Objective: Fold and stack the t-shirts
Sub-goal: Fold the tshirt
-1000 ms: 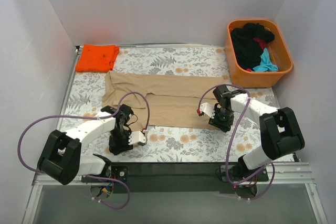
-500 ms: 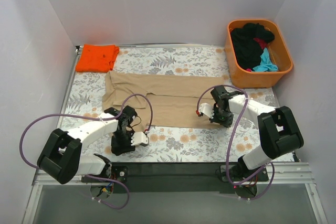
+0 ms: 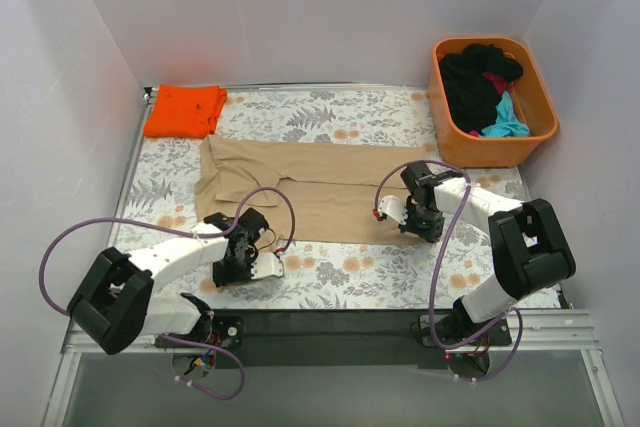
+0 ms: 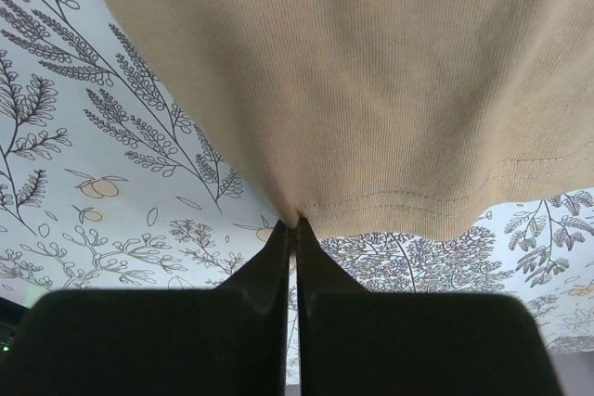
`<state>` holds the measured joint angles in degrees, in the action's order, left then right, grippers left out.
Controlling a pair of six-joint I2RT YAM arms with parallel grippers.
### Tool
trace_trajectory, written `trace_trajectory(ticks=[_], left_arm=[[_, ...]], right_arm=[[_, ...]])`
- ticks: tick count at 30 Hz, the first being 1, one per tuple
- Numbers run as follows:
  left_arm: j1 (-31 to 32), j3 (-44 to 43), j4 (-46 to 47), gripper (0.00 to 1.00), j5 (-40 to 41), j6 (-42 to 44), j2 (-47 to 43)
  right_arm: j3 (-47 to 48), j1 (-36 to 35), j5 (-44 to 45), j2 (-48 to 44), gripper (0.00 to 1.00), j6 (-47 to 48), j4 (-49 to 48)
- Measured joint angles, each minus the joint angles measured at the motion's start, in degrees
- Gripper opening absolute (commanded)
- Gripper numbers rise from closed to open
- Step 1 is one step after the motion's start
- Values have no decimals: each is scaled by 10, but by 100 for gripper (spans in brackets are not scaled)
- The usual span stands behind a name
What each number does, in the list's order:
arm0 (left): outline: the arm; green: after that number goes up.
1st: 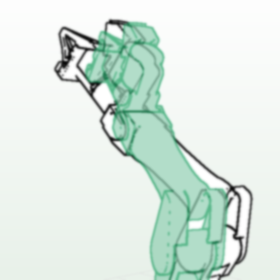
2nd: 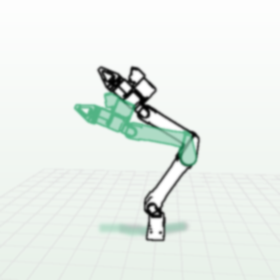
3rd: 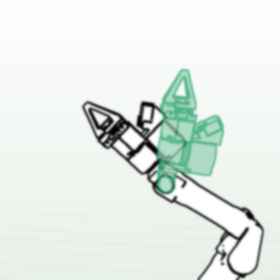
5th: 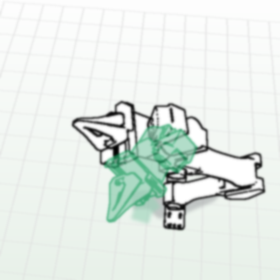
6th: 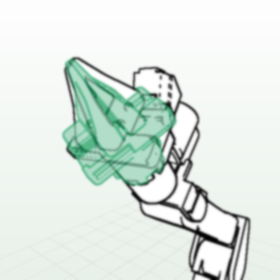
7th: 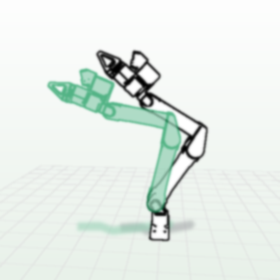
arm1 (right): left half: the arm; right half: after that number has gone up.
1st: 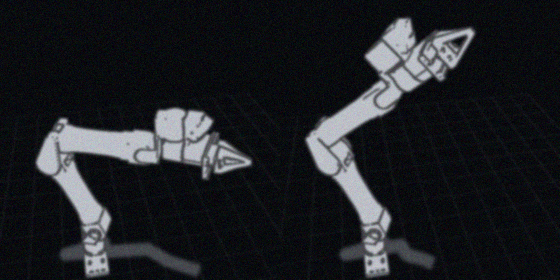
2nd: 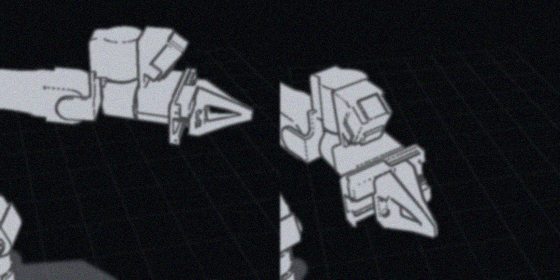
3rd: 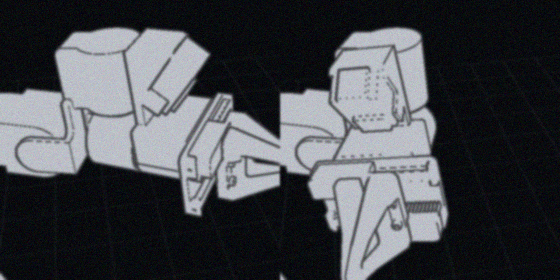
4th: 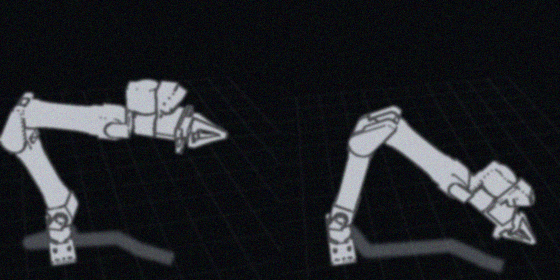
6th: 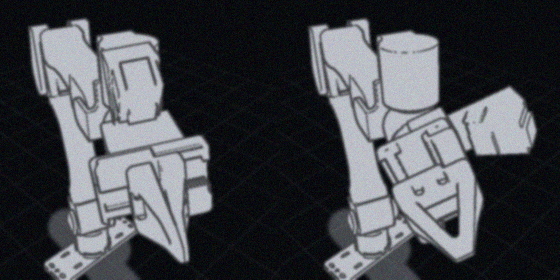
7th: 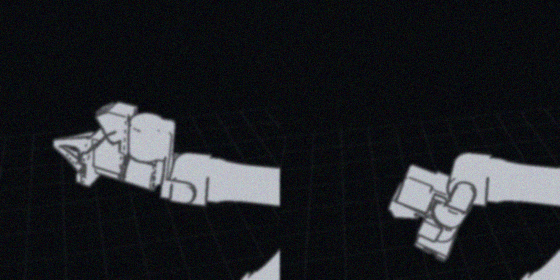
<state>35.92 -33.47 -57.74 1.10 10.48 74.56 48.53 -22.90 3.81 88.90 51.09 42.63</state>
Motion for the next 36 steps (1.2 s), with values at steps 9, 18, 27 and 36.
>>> trace_trajectory(ticks=[9,18,27,36], left_arm=[[-2,12,4,0,-12,-4,-65],[-39,-129,-27,0,-71,-47,-96],[-81,-159,-122,0,-100,-52,-175],[-81,-168,-184,0,-132,-80,-242]], right_arm=[[12,1,-18,4,1,0,9],[49,4,-52,-24,1,-1,19],[43,12,-55,-103,1,0,40],[2,12,-57,-169,1,2,75]])
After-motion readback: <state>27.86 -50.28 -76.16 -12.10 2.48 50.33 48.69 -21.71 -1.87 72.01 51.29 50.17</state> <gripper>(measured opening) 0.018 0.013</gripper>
